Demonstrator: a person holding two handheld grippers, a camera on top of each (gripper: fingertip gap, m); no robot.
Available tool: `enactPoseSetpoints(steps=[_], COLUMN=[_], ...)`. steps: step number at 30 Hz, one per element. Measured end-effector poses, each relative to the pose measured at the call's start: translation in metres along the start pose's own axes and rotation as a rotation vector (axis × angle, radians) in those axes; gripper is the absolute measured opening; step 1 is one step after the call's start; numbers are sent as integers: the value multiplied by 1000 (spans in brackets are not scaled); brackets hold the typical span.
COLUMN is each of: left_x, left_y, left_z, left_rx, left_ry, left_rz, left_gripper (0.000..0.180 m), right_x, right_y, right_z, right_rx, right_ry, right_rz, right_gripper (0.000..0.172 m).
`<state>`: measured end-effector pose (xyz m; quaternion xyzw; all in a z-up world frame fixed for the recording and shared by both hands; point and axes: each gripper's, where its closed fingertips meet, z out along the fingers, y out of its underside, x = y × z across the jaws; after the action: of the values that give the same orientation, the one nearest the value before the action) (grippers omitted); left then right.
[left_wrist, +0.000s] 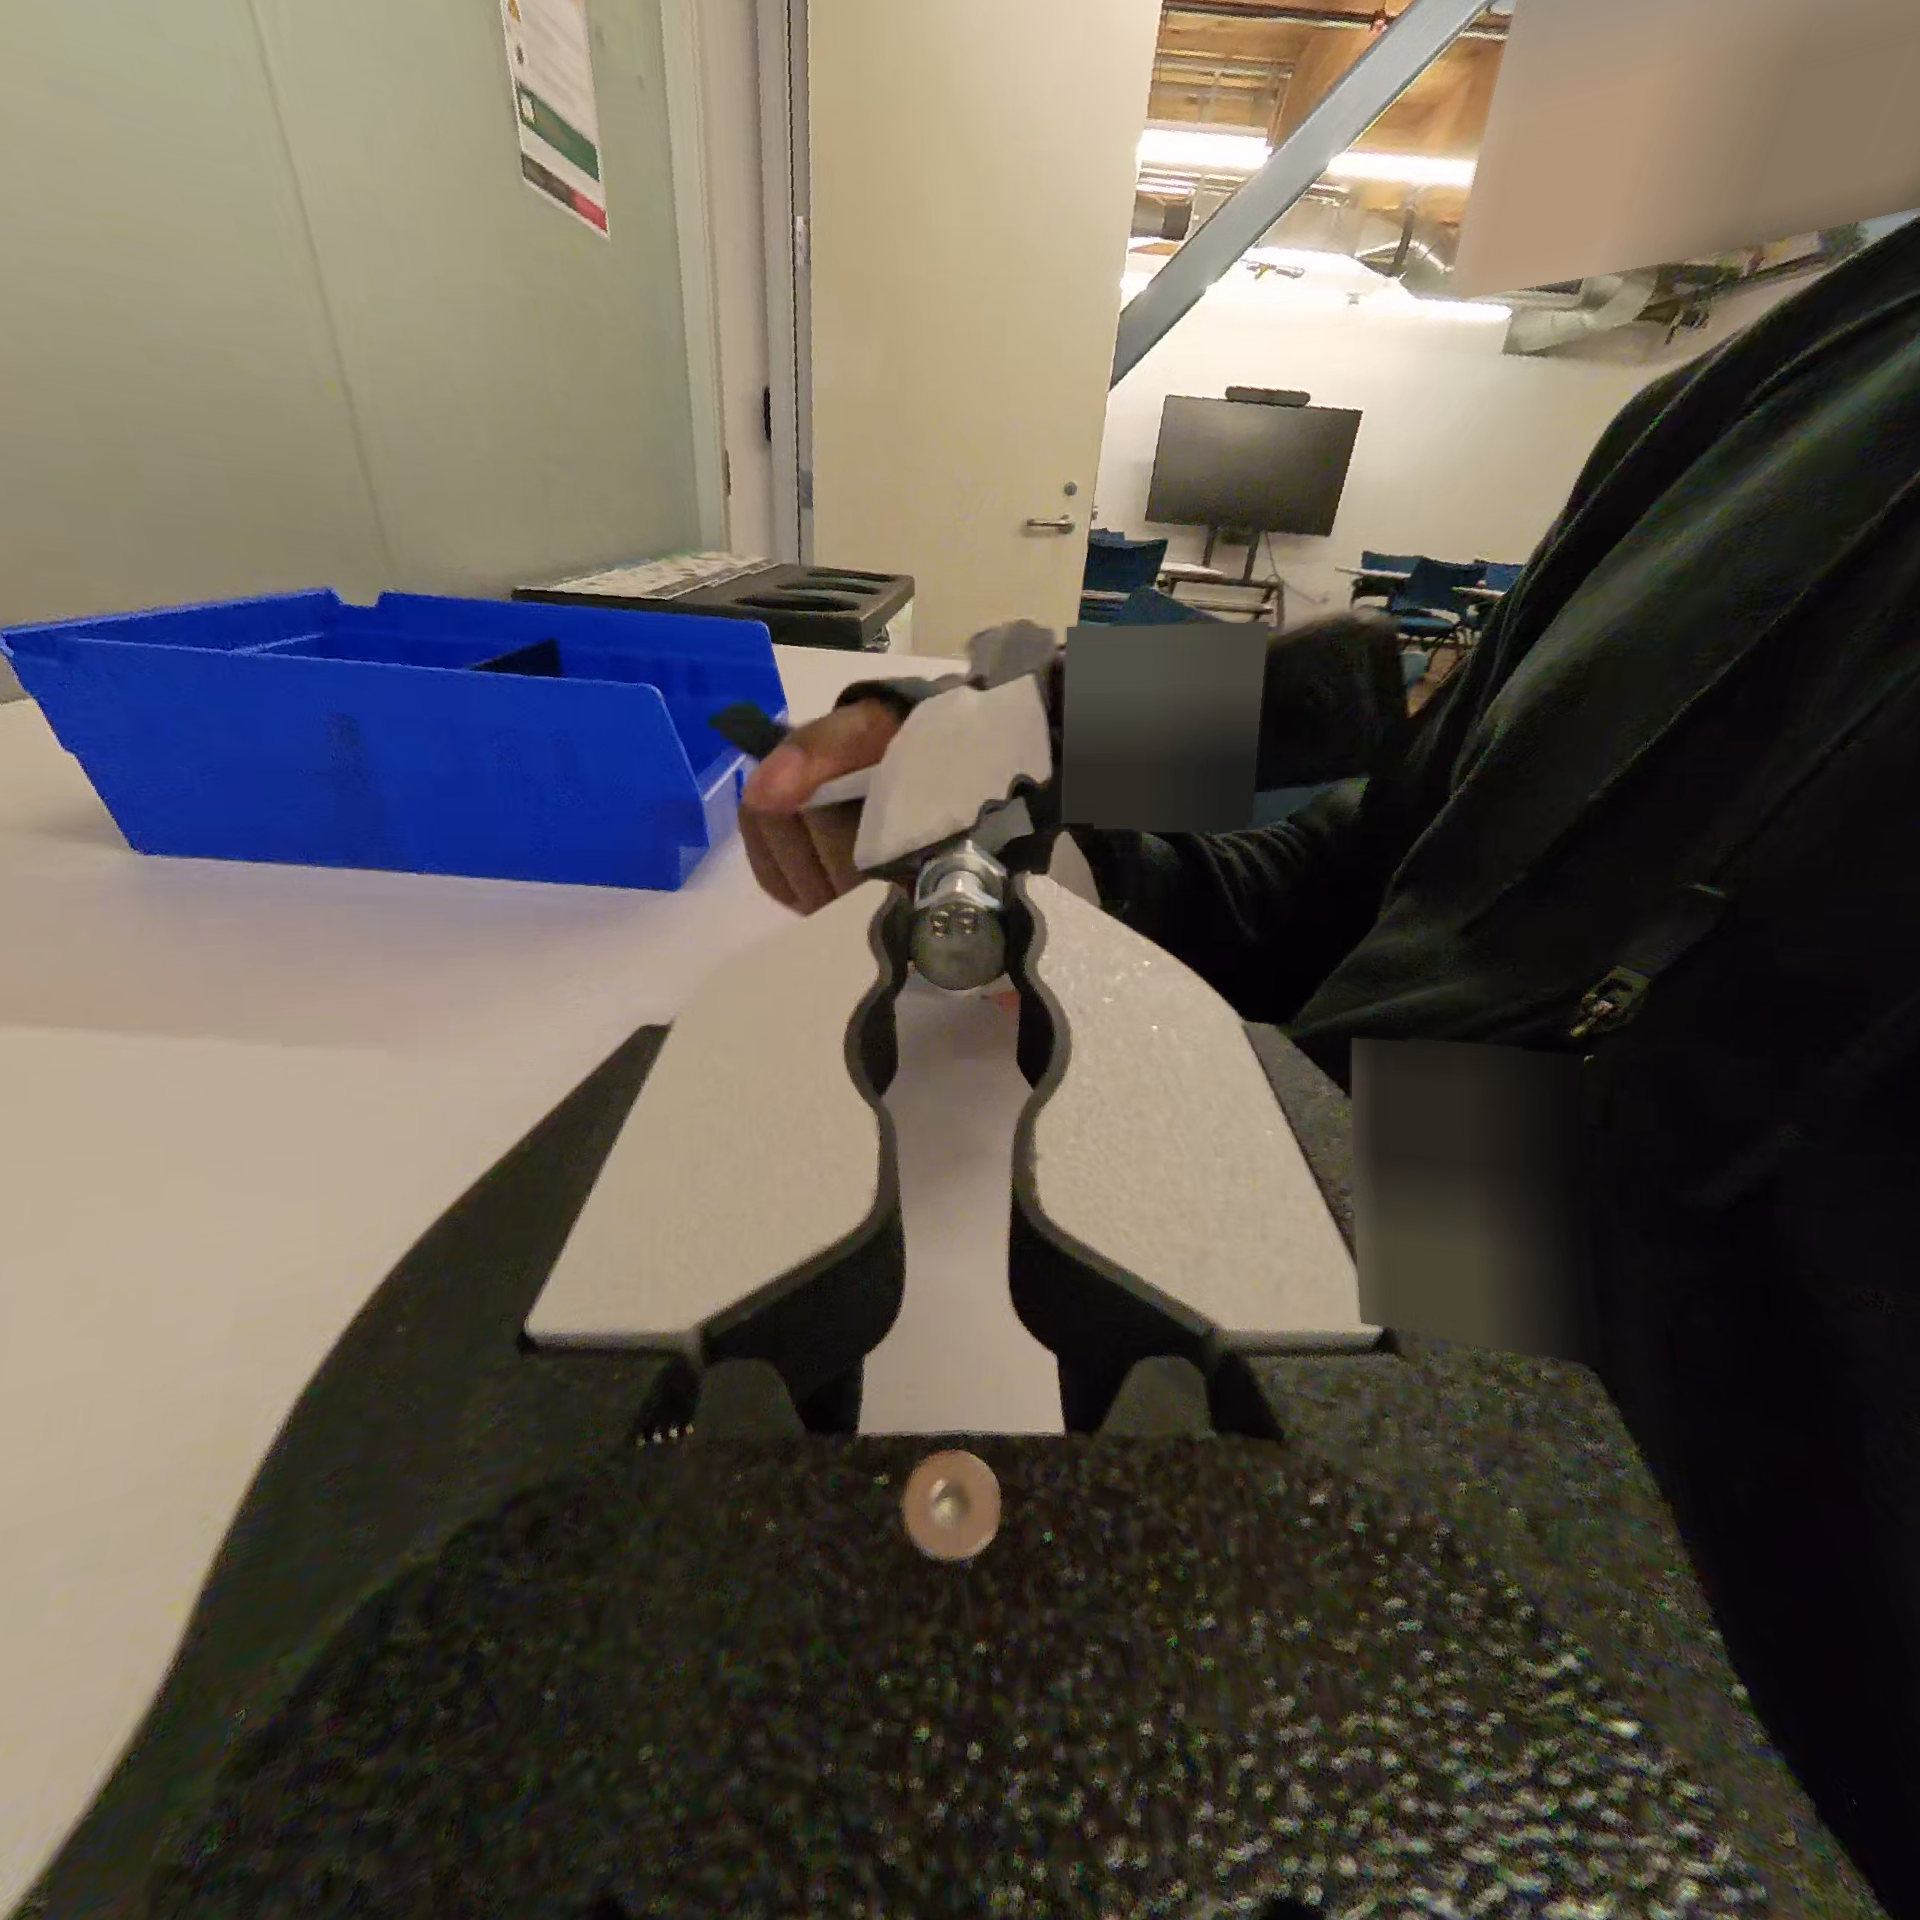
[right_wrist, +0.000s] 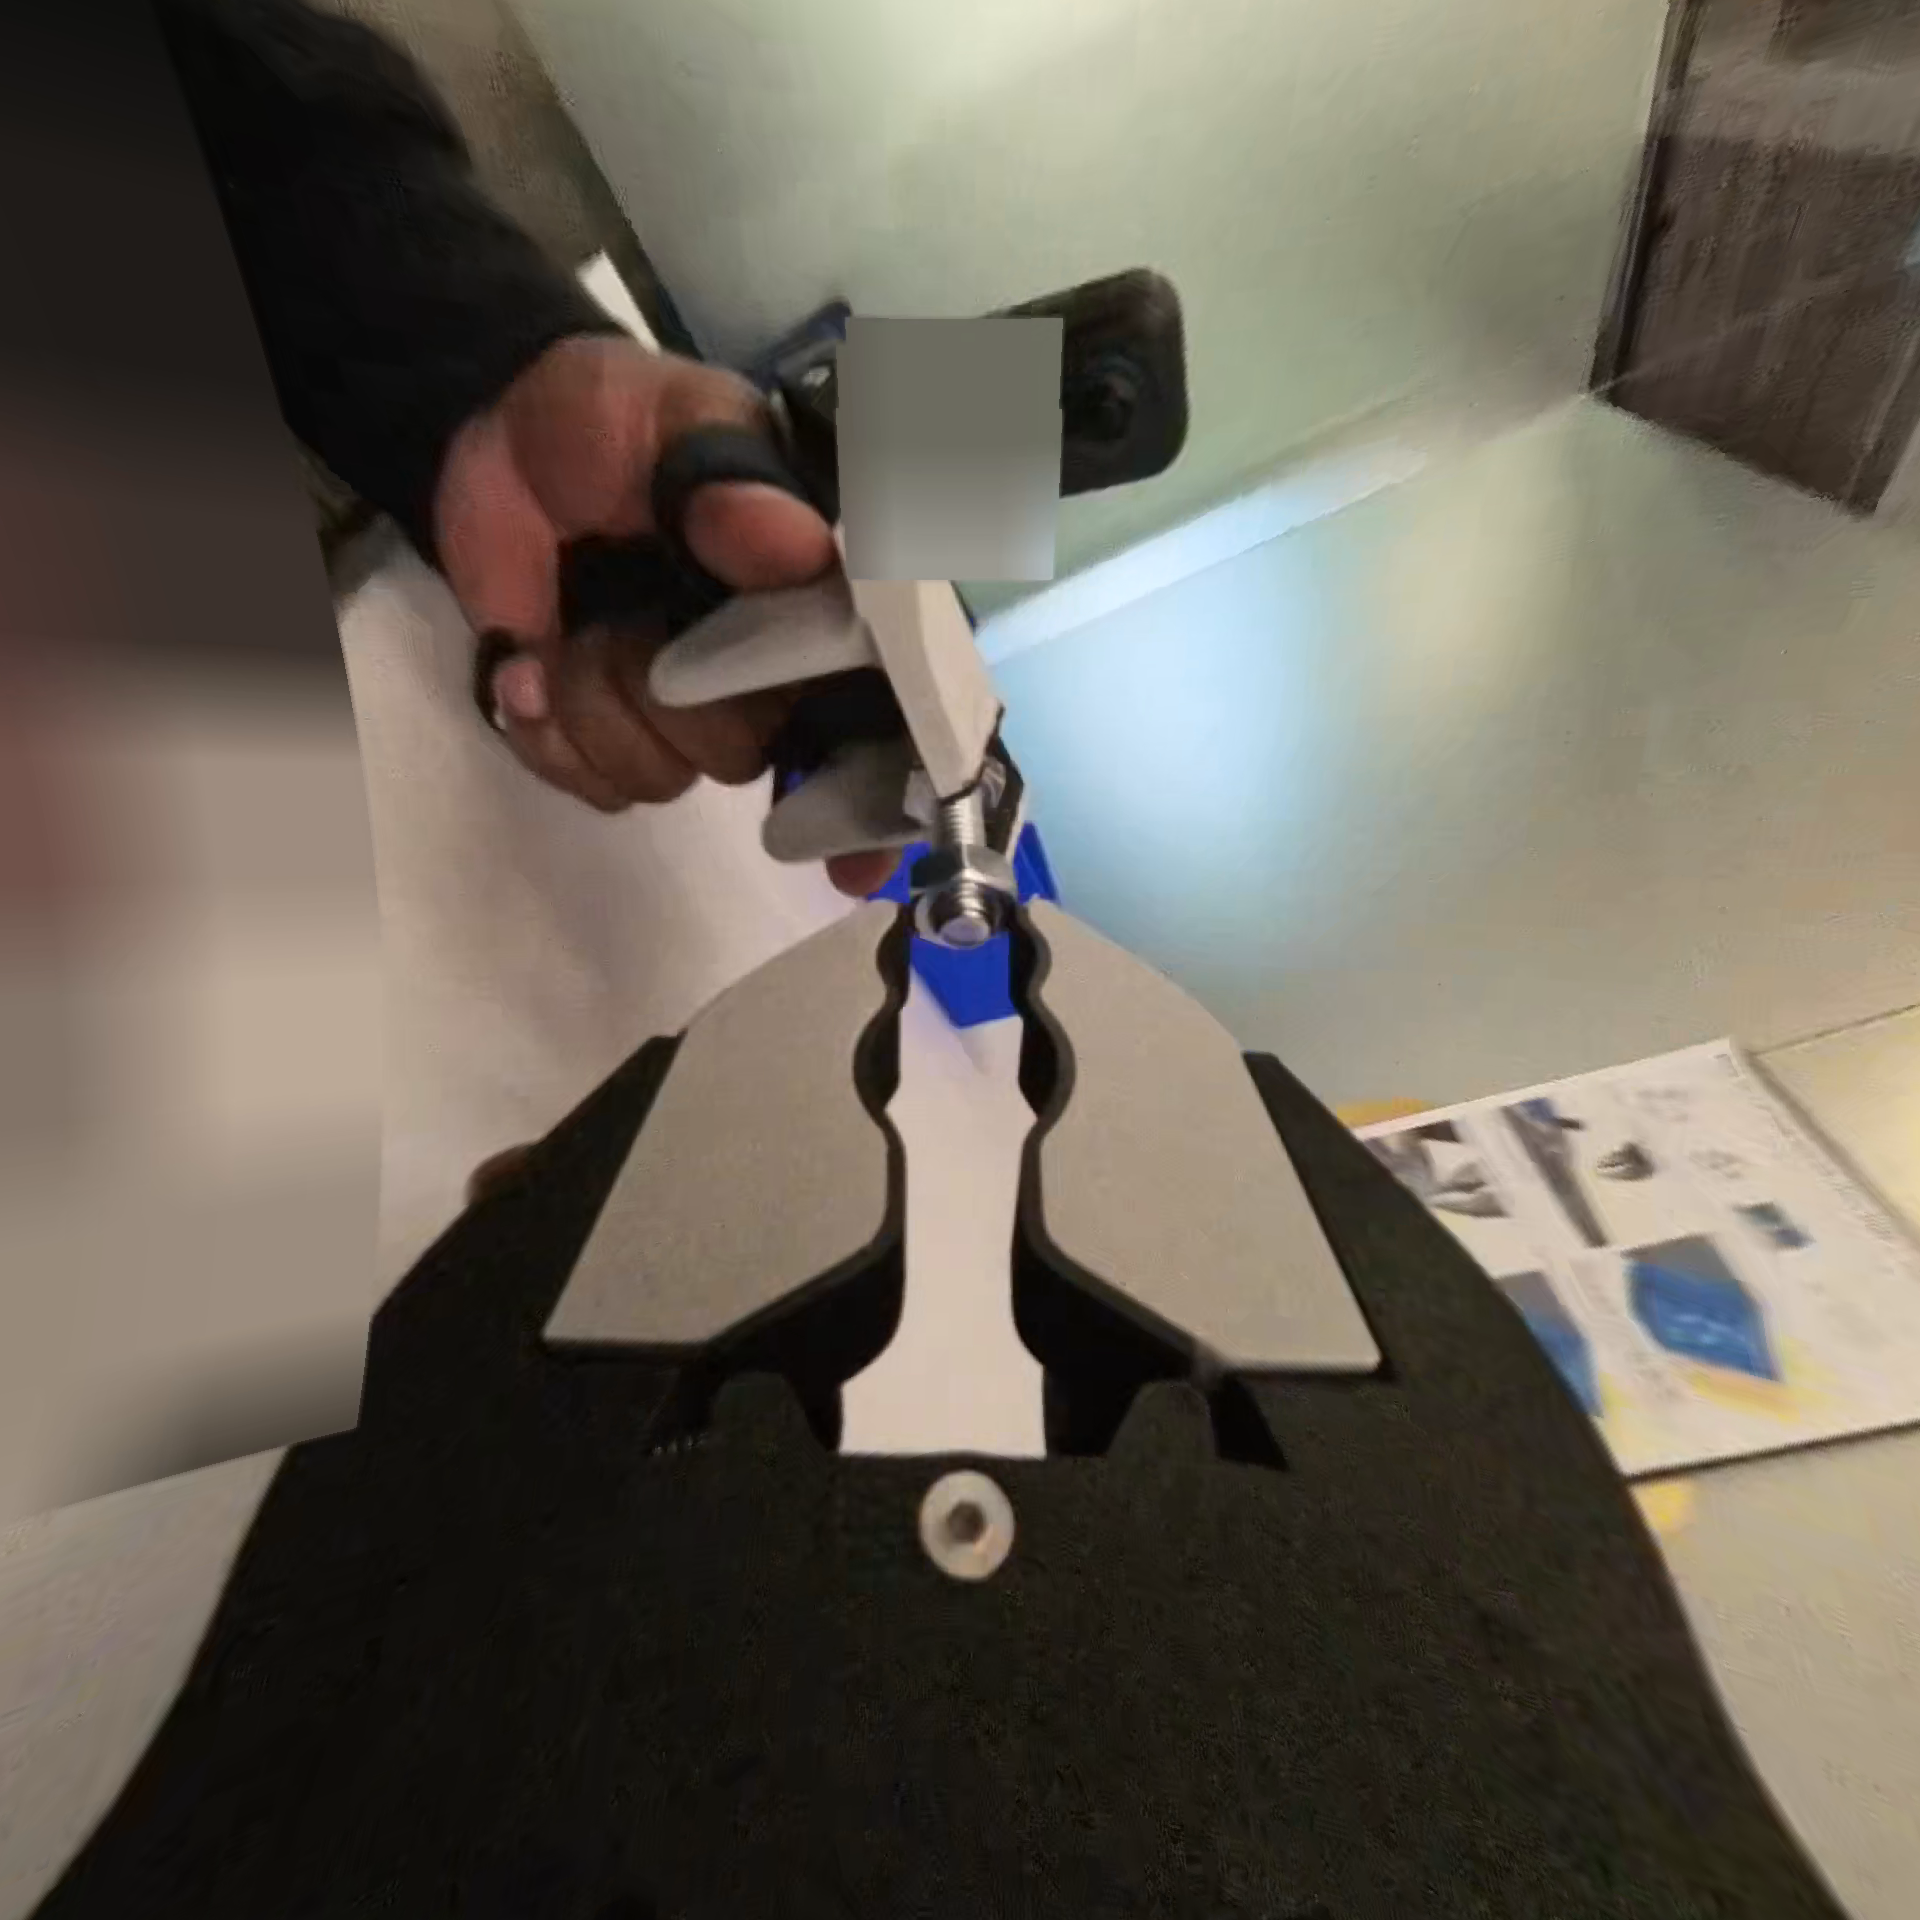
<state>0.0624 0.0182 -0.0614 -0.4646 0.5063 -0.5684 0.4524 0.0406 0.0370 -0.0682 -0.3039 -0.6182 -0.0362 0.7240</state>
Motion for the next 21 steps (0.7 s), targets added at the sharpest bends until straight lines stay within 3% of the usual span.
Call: enactPoseSetpoints(steps=[1, 5, 7, 10, 12, 14, 16, 21], left_x=[0, 2, 3, 4, 5, 5, 2, -2], left_y=[0, -8, -12, -13, -11, -9, -8, -1], left_z=[0, -6, -10, -10, -8, -6, -6, -1], left_rx=[-2, 74, 110, 113, 95, 77, 66, 8], left_ry=[-6, -18, -21, -24, -23, -24, -30, -14], left_rz=[5, 47, 57, 70, 81, 84, 61, -53], left_gripper=[17, 17, 17, 17, 17, 17, 17, 18], right_x=[0, 5, 7, 0, -3, -1, -2, 1], right_y=[-1, -11, -15, -19, -17, -16, -11, -1], right_z=[-1, -7, -7, -2, 3, 5, 5, 1], right_rx=[5, 153, 198, 211, 188, 188, 145, -29], right_ry=[-12, -159, -222, -310, -318, -281, -233, 13], right_rz=[30, 680, 910, 1077, 1111, 1050, 870, -124], right_gripper=[18, 41, 48, 50, 38, 17, 17, 17])
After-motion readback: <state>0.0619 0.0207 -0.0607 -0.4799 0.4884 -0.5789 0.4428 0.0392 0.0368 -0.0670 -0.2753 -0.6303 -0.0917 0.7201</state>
